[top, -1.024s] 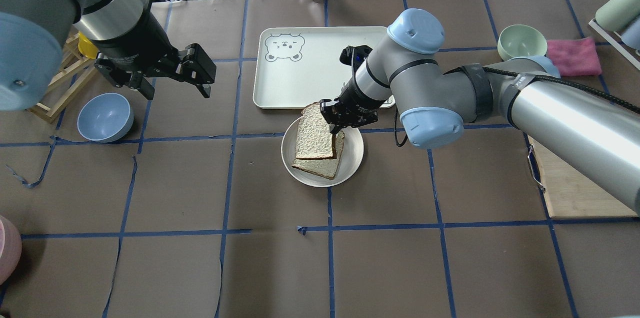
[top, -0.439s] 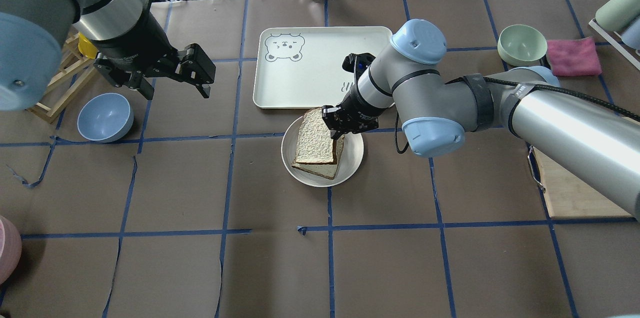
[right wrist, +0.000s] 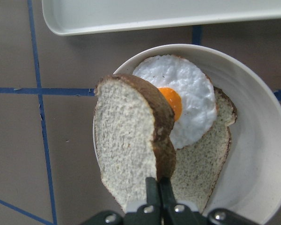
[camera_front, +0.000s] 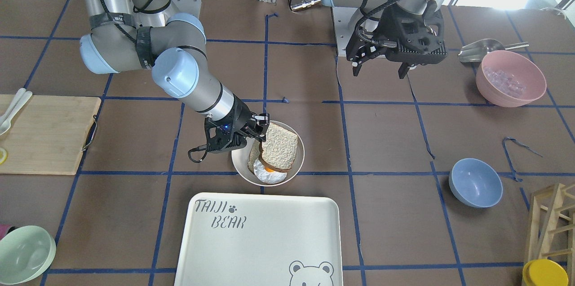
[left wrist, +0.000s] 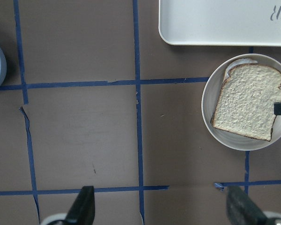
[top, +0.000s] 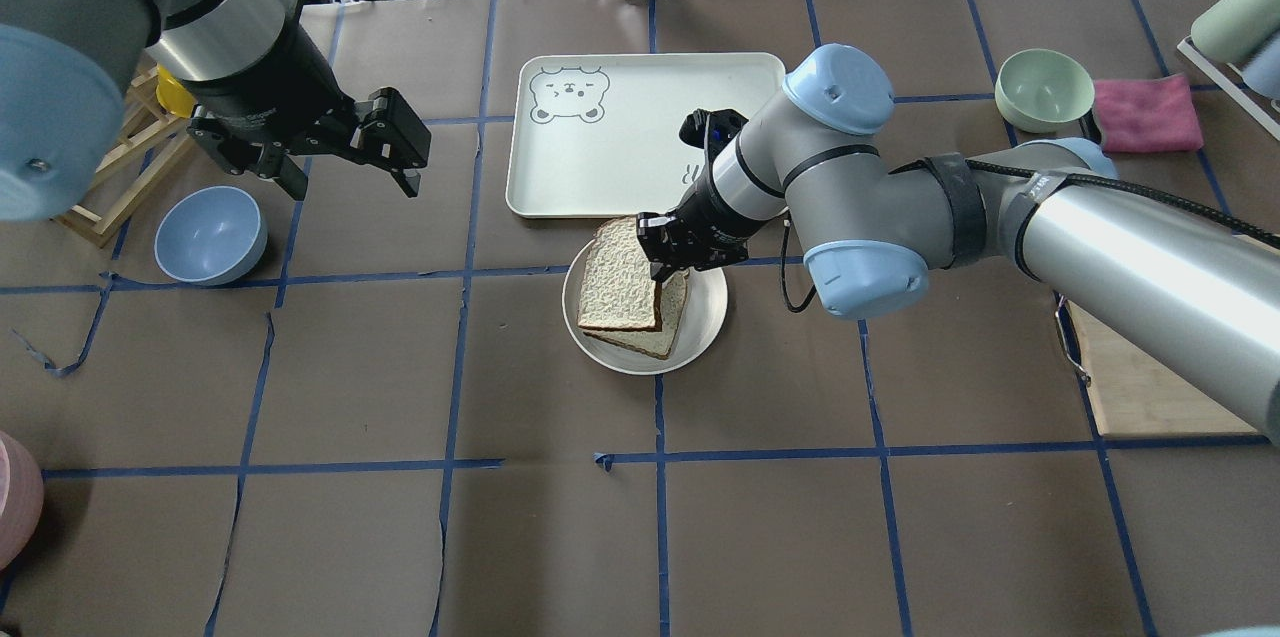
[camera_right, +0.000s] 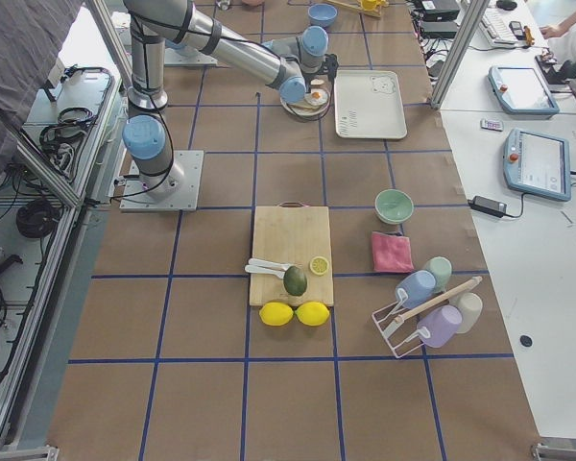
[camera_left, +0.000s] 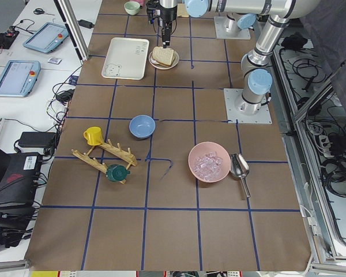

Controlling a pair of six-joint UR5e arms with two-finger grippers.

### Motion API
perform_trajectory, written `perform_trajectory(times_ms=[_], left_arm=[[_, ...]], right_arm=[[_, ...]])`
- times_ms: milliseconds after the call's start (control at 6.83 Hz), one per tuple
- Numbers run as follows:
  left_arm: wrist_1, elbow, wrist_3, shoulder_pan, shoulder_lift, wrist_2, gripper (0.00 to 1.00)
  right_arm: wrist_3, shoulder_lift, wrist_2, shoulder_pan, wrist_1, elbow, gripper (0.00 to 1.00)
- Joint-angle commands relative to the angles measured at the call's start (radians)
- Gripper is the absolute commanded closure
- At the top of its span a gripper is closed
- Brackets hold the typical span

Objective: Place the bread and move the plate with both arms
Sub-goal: 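Release bread onto the egg with the right gripper while the left arm reaches over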

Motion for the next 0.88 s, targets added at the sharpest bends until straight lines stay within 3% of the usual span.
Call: perform_trajectory(times_ms=[0,146,293,439,585,732], left_arm=[[0.013,-0.034,-0.036,0.000,-0.033,-0.012,0.00],[0.058,-0.048,-0.110,0.000,-0.061,-0.084,0.00],[0.086,-0.056,-0.186,-0.005,-0.087,-0.121,0.00],[0.114,-0.069,-0.216,-0.005,-0.122,-0.146,0.00],[0.170,-0.101,-0.251,-0.005,-0.151,-0.228,0.00],[0.260,-0.146,-0.317,-0.005,-0.187,-0.248,0.00]], right_arm=[[0.001,0.002,-0.014,-0.002,0.002,0.005,0.98],[0.001,0.009,-0.043,-0.002,-0.006,0.000,0.61],[0.007,0.007,-0.088,-0.002,-0.006,-0.004,0.18],[0.012,-0.005,-0.093,-0.004,0.000,-0.039,0.14],[0.015,-0.007,-0.128,-0.007,0.049,-0.129,0.04],[0.009,-0.013,-0.148,-0.013,0.201,-0.255,0.04]])
